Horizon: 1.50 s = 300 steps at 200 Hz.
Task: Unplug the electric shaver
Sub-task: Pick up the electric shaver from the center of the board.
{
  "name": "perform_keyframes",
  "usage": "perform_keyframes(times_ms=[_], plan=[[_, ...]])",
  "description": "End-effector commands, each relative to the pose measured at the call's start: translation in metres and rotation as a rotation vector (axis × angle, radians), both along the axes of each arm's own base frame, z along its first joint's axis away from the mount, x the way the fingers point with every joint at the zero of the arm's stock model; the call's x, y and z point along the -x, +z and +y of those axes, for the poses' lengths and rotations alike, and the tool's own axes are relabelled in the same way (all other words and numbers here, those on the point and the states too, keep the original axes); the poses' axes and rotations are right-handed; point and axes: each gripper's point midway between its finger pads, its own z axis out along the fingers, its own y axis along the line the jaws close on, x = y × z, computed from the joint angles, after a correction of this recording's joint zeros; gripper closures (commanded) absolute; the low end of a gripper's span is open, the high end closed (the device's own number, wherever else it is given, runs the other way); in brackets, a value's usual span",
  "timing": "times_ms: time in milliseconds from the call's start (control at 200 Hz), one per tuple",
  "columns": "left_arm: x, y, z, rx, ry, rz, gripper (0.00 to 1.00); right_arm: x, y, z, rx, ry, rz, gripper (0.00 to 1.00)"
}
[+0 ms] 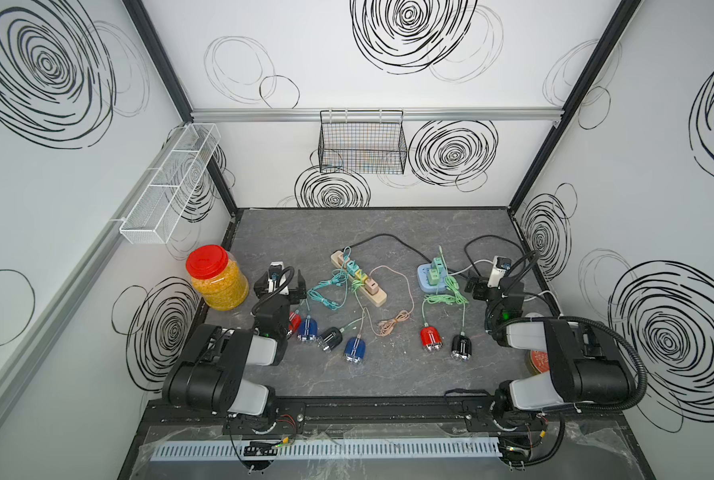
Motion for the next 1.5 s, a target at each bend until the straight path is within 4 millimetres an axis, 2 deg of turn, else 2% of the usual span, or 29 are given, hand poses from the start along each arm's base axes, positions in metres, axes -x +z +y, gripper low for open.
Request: perform_keyframes(times_ms=[0, 280, 871, 971, 1166, 1336, 1426, 1496], plan=[[-0.001, 0.014, 0.000, -0.010, 0.007, -0.058, 0.01, -0.007, 0.008, -0.001, 0.008, 0.004, -0.028, 0.00], [-0.007, 0.011, 0.006, 0.034, -0.022, -0.040, 0.01, -0.006, 0.007, -0.001, 0.008, 0.003, -0.026, 0.00], [-0.008, 0.010, 0.007, 0.040, -0.020, -0.037, 0.01, -0.007, 0.008, -0.001, 0.003, 0.010, -0.027, 0.00], [-0.005, 0.011, 0.020, 0.057, 0.060, -0.046, 0.01, -0.007, 0.008, -0.001, 0.002, 0.009, -0.029, 0.00], [0.010, 0.030, 0.034, 0.070, 0.163, -0.094, 0.01, -0.007, 0.009, 0.002, 0.006, 0.023, -0.006, 0.00], [0.033, 0.051, 0.049, 0.082, 0.293, -0.164, 0.01, -0.011, 0.033, -0.003, 0.034, -0.060, 0.032, 0.00], [0.042, 0.065, 0.049, 0.103, 0.346, -0.187, 0.01, -0.010, 0.041, -0.019, 0.011, -0.180, 0.063, 0.00], [0.045, 0.076, 0.043, 0.135, 0.327, -0.206, 0.01, -0.005, 0.044, -0.046, -0.061, -0.391, 0.102, 0.00]])
